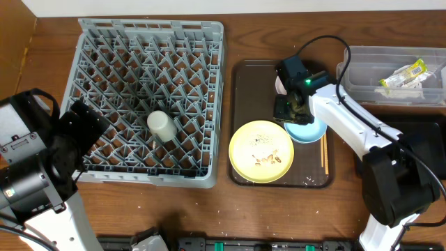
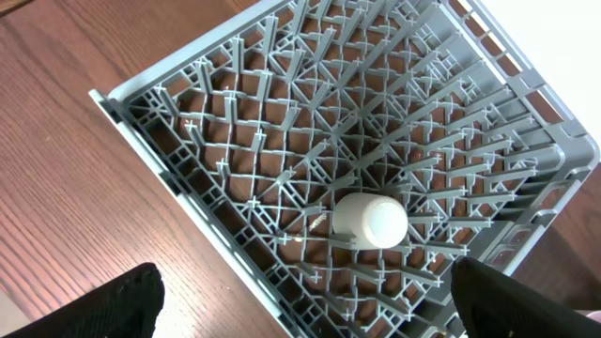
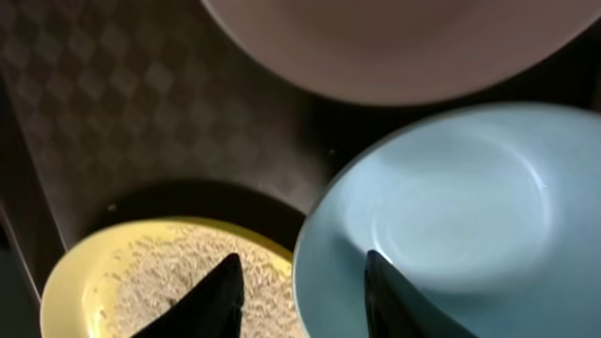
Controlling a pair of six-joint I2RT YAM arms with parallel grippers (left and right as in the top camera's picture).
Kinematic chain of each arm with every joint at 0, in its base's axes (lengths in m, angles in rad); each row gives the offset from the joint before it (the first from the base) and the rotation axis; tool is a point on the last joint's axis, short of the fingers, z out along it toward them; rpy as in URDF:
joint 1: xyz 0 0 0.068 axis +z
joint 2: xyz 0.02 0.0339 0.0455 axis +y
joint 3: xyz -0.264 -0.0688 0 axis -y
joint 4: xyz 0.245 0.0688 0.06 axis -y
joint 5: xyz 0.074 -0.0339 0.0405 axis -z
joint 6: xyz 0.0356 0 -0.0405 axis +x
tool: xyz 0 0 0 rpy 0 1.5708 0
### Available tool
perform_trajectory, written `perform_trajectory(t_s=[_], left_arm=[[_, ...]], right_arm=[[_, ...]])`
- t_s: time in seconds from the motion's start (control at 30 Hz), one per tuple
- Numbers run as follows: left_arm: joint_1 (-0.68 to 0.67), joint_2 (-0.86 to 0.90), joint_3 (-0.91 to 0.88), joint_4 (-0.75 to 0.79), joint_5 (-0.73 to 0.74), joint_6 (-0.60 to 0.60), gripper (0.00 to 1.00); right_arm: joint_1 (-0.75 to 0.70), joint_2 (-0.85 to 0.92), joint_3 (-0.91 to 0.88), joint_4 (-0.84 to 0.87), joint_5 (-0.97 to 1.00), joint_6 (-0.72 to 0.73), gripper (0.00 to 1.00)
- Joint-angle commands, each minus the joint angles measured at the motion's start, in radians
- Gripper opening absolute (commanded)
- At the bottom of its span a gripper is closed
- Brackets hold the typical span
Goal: Sort waste into correct bins and load items into the dishwasher
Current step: 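Move the right gripper back to the tray and grasp the light-blue bowl, then carry the light-blue bowl left and place it in the dish rack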
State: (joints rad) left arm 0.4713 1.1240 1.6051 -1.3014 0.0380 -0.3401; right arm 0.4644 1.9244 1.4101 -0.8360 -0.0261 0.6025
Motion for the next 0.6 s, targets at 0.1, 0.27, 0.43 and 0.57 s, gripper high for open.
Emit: perform_trajectory(t_s=[0.1, 0.27, 0.43, 0.57], left_arm=[[0.004, -0.001, 0.006, 0.0, -0.009, 0.005, 0.99], [0.004, -0.001, 0.006, 0.0, -0.009, 0.005, 0.98], [0.004, -0.001, 0.006, 0.0, -0.009, 0.005, 0.99], [0.004, -0.001, 0.006, 0.0, -0.009, 0.005, 0.99]], right_arm=[[0.025, 0.071, -0.012, 0.011, 0.059, 0.07, 0.36], [0.032, 0.085, -0.011, 0.01, 0.056, 0.08, 0.27], [0.033, 0.066, 0.03, -0.06, 0.044, 0.093, 0.01], [0.026, 0.032, 0.111, -0.156, 0.042, 0.083, 0.01]])
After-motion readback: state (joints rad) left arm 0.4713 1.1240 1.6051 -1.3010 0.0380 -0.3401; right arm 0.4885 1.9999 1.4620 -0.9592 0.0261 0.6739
